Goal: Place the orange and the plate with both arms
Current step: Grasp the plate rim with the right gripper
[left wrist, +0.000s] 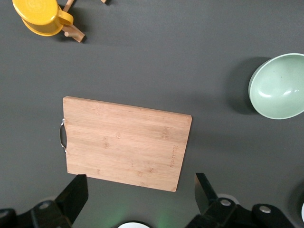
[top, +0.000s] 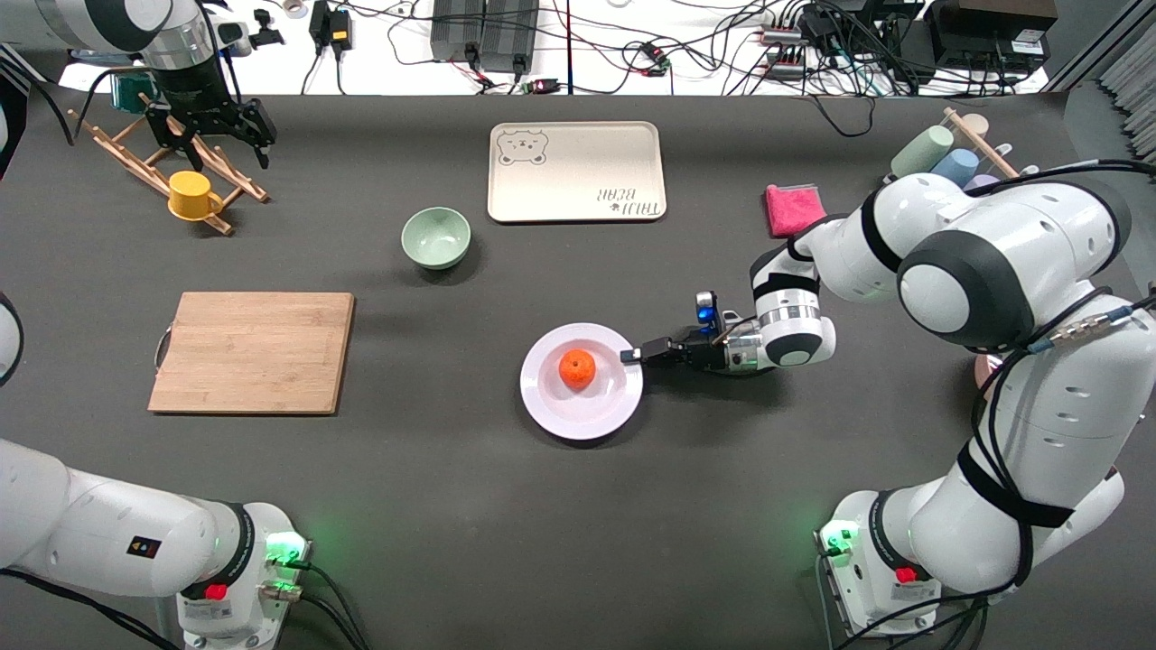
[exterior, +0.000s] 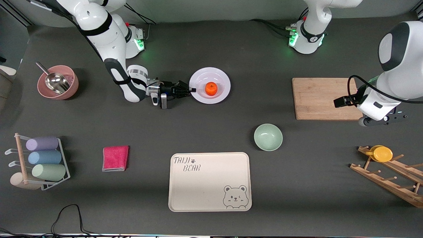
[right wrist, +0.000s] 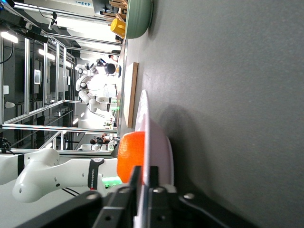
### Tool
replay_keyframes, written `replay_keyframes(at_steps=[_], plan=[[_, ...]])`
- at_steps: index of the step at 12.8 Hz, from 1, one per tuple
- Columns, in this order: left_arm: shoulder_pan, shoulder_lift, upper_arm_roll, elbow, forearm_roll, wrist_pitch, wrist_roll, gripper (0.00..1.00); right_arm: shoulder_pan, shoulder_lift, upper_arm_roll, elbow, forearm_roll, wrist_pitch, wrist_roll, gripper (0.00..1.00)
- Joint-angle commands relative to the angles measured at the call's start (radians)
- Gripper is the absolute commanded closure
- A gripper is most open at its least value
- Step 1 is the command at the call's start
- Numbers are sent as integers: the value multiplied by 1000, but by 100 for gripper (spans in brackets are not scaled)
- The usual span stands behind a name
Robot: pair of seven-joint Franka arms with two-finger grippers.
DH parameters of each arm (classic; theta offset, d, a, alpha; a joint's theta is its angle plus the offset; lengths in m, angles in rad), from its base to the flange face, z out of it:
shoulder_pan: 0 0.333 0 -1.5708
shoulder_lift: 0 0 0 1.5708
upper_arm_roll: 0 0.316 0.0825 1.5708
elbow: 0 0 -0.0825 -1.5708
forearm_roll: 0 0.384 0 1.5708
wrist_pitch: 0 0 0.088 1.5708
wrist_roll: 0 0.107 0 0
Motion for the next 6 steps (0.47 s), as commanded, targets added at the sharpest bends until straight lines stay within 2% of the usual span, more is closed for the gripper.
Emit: replay_keyframes(at_steps=[1, 4, 6], plan=[[-7, 38, 7, 66, 16, -35, 11, 0, 0, 26, 1, 22, 19, 9, -31, 100], [-1, 56, 7, 81, 20, -30, 11, 0, -39, -4, 1, 23, 18, -4, 19, 100], [-1, 65, 7, 92, 20, -33, 11, 0, -65, -75, 1, 46, -37, -3, 181, 100]])
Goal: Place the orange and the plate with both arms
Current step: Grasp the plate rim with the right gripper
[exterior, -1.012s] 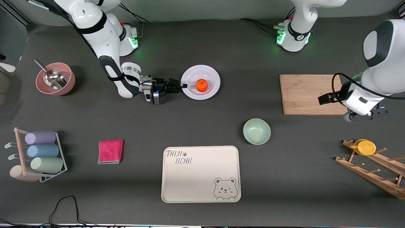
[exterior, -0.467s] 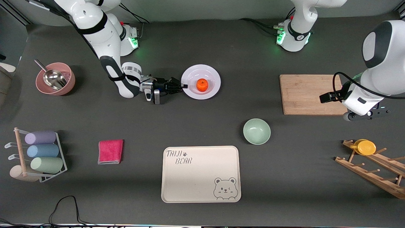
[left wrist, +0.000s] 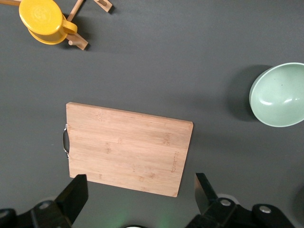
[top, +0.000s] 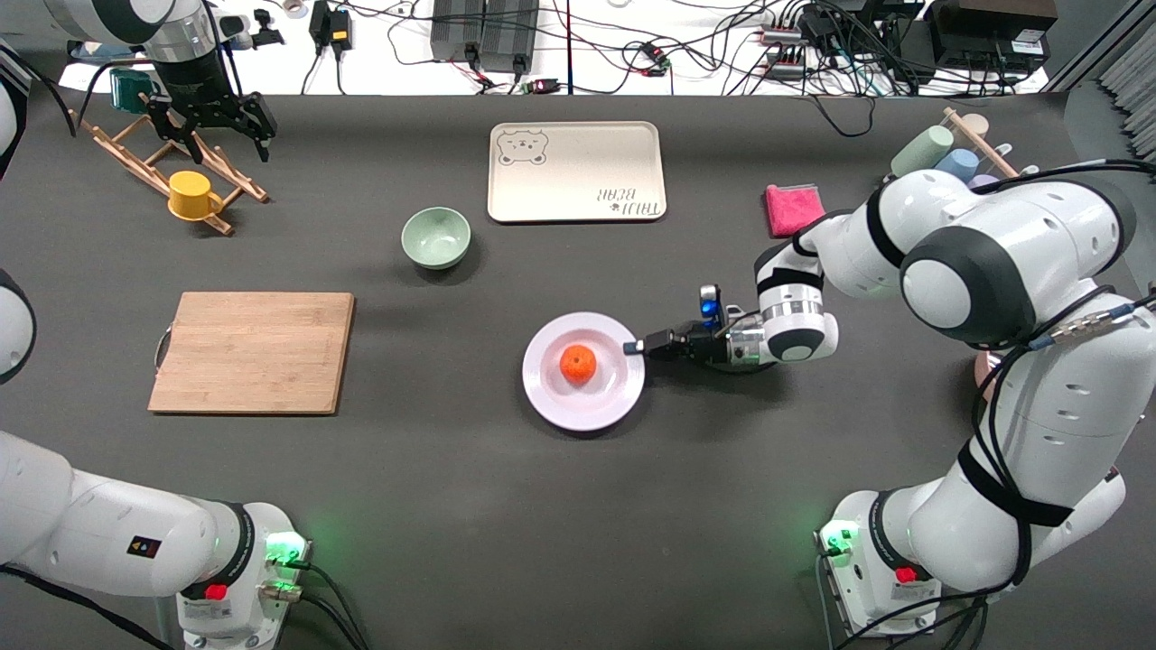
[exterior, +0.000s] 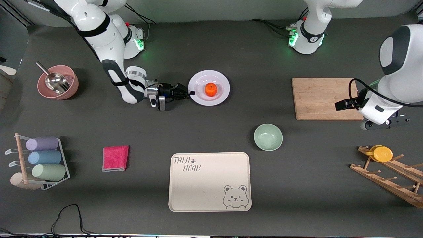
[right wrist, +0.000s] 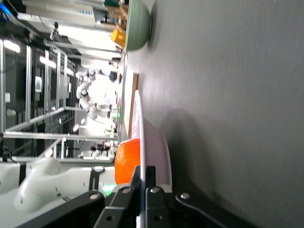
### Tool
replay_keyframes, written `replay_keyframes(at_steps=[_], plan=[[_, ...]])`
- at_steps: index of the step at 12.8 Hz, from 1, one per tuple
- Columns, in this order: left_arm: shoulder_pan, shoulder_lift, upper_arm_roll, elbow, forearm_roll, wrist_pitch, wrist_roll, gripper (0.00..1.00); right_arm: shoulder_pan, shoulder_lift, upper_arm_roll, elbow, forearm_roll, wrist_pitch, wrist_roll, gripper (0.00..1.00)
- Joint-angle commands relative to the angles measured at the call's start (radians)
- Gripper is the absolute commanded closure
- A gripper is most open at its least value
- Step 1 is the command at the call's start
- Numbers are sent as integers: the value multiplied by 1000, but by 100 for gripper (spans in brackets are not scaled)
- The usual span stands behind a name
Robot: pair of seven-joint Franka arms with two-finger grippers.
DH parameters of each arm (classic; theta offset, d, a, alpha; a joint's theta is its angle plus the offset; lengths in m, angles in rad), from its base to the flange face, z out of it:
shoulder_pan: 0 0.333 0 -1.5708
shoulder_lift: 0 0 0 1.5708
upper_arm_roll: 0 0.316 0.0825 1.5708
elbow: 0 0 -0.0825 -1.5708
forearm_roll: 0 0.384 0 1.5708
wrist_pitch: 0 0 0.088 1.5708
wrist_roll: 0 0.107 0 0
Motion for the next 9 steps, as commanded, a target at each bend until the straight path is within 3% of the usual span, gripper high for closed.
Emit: replay_keyframes(at_steps=[1, 3, 6, 9], plan=[[-4, 25, 4, 44, 13, -33, 9, 0, -52, -99, 3, 46, -86, -1, 234, 100], [-2, 36, 3, 48, 27, -27, 11, 0, -80, -135, 2, 103, -165, -1, 377, 100], [-4, 51, 3, 61, 33, -30, 11, 0, -83, -135, 0, 178, -182, 4, 458, 100], [-4, 56, 4, 64, 33, -29, 11, 0, -85, -66, -14, 329, -252, 15, 528, 100]])
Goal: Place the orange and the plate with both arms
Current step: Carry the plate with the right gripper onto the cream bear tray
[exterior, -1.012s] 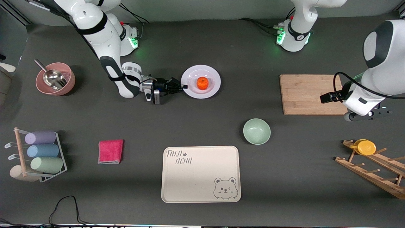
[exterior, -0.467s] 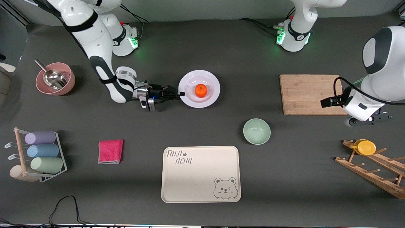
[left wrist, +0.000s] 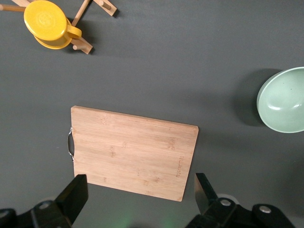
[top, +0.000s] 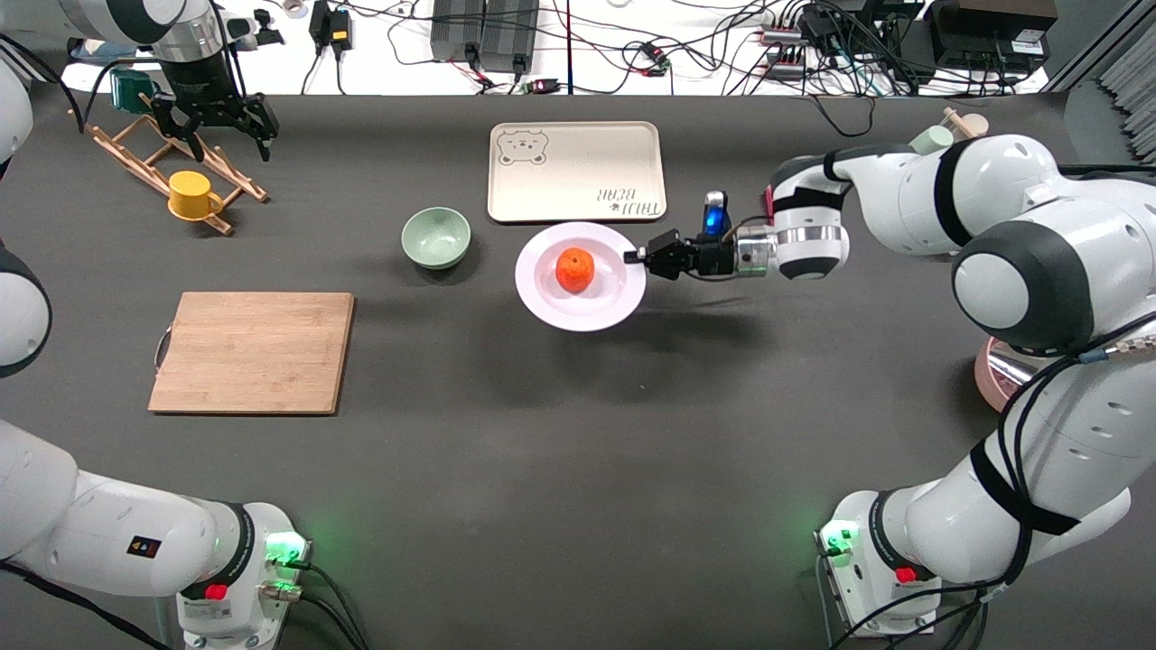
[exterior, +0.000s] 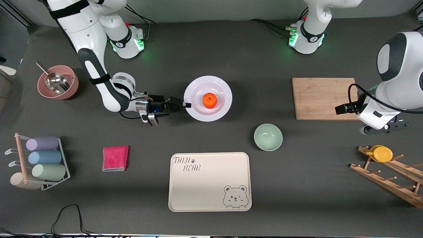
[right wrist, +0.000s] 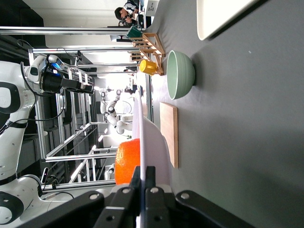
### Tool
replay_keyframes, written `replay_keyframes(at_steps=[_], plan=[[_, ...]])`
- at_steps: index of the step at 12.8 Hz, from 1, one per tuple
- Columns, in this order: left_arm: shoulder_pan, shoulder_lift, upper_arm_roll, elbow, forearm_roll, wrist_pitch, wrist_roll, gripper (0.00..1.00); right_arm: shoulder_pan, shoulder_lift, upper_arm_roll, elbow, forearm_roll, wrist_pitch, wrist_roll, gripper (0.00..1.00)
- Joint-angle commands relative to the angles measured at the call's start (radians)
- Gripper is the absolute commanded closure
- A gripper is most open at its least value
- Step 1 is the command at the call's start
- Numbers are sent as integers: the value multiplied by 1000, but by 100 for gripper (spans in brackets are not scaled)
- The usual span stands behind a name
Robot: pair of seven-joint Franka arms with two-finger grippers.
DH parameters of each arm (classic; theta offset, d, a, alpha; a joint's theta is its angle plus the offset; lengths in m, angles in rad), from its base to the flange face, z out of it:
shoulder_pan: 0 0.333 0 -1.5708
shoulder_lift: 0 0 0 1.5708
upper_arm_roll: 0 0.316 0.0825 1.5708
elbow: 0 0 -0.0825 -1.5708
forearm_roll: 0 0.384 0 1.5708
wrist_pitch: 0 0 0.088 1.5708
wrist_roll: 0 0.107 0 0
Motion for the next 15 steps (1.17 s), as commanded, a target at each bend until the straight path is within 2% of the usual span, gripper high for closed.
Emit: replay_keyframes(at_steps=[1, 3, 6, 10, 13, 15], plan=[[-2, 26, 4, 39, 13, -27, 11, 0, 1, 96, -26, 189, -77, 1, 94, 100], [-2, 30, 4, 39, 13, -27, 10, 0, 2, 180, -42, 342, -85, 4, 149, 100], [-1, 40, 3, 39, 13, -25, 11, 0, 4, 359, -88, 644, -123, 6, 252, 100], [-1, 38, 3, 39, 13, -29, 9, 0, 5, 594, -130, 1012, -114, 7, 373, 100], [-1, 40, 3, 45, 13, -33, 9, 0, 5, 708, -144, 1180, -113, 68, 392, 100], [-1, 44, 4, 45, 13, -32, 9, 0, 5, 748, -144, 1226, -111, 122, 394, 100]])
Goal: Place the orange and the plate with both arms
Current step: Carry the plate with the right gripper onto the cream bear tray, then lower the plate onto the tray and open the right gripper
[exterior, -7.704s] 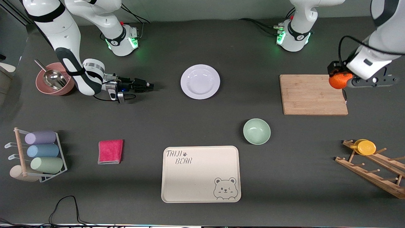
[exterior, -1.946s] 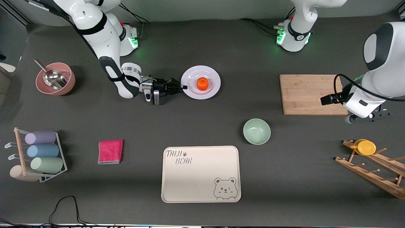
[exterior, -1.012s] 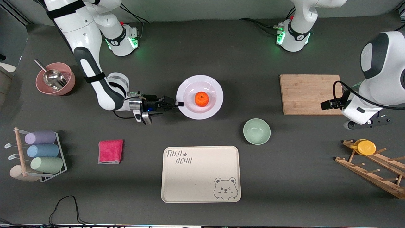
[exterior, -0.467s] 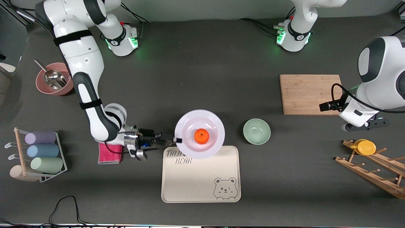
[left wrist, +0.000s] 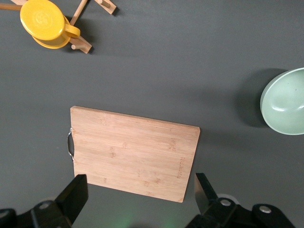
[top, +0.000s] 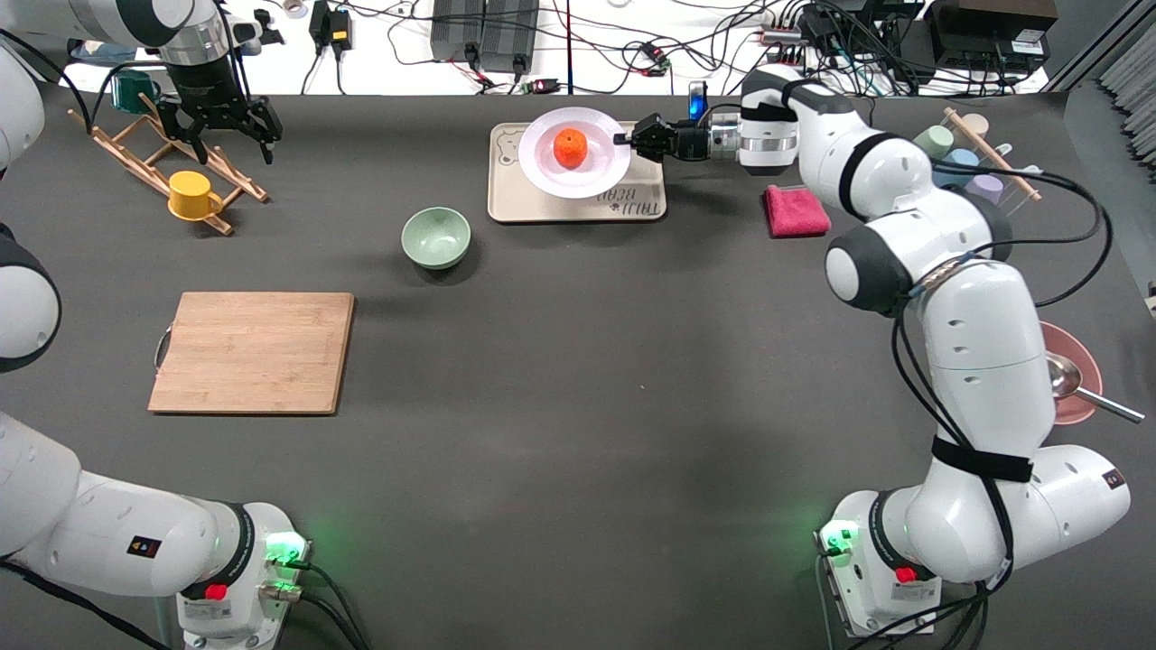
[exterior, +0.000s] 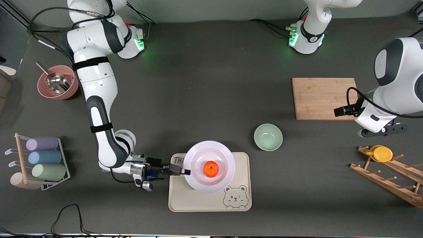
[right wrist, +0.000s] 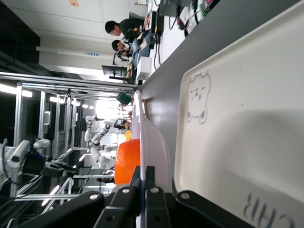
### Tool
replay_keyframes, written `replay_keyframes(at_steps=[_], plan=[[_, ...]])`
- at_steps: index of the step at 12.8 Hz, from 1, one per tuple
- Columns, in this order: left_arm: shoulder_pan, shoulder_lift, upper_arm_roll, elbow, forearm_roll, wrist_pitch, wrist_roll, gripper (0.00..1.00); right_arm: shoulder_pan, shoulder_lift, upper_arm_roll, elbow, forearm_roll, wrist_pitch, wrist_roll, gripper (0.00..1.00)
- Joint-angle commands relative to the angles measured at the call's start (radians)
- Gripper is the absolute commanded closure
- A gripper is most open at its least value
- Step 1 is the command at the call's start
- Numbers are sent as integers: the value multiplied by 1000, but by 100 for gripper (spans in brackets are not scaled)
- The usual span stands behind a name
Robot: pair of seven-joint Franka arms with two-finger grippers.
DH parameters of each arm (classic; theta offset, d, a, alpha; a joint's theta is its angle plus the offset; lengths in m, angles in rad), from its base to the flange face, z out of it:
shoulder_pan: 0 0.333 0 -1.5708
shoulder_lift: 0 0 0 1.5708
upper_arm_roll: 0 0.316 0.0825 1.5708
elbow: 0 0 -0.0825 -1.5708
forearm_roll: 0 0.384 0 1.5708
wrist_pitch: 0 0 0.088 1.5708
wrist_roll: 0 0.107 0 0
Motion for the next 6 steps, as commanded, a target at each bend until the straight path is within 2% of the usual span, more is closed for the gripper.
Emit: replay_keyframes(at_steps=[1, 6], plan=[[-1, 19, 2, 34, 12, -30, 9, 0, 5, 87, -5, 122, -15, 40, 53, 100], [-3, 19, 2, 34, 12, -32, 8, 0, 3, 126, -4, 110, -15, 42, 38, 100]])
